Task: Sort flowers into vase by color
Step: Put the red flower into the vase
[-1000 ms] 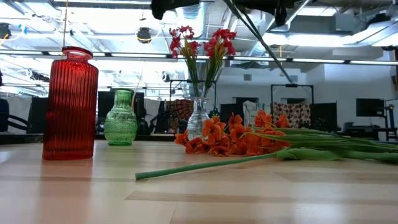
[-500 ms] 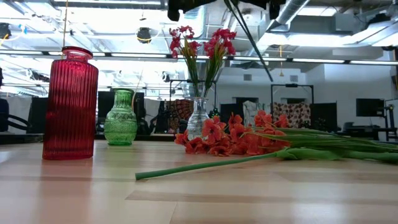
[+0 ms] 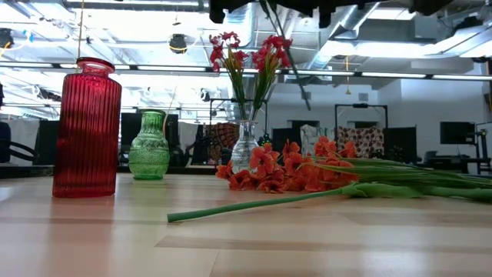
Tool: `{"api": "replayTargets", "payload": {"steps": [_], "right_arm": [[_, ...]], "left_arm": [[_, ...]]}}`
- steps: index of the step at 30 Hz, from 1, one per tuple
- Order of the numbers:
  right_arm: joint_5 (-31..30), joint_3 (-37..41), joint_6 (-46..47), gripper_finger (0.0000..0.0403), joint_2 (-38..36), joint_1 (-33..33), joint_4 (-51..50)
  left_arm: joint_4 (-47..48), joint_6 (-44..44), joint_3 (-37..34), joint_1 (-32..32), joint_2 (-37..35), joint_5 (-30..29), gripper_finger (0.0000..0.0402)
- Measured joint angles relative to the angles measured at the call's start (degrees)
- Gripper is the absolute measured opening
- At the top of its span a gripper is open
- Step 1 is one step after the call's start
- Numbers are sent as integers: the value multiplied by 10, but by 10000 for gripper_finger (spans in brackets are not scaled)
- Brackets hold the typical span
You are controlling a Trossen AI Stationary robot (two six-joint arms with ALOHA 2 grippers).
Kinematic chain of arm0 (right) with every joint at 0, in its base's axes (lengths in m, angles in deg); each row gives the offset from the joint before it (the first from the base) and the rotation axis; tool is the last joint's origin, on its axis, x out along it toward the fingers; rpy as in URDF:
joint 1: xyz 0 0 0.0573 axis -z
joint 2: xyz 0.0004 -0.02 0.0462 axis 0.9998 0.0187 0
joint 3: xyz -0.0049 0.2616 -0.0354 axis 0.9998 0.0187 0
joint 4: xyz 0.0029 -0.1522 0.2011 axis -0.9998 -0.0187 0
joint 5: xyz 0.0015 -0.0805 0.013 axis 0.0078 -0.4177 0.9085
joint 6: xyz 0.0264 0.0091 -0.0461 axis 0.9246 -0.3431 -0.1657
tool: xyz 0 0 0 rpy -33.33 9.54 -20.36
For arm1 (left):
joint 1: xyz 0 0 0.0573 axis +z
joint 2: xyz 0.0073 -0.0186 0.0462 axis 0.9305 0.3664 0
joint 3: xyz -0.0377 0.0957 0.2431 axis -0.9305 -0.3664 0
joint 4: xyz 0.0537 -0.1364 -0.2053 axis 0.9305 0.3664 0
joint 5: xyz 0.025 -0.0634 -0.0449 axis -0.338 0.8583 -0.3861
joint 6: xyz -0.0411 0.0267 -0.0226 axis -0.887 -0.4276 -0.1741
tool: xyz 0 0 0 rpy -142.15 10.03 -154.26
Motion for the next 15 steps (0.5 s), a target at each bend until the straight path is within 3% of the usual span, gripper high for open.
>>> {"api": "replayTargets", "payload": {"steps": [5, 15], "right_arm": [[0, 0, 0, 35, 14, 2, 30], [1, 0, 0, 38, 12, 3, 31]], "left_arm": [[3, 0, 0, 0, 0, 0, 186], [1, 17, 0, 0, 0, -1, 67]]}}
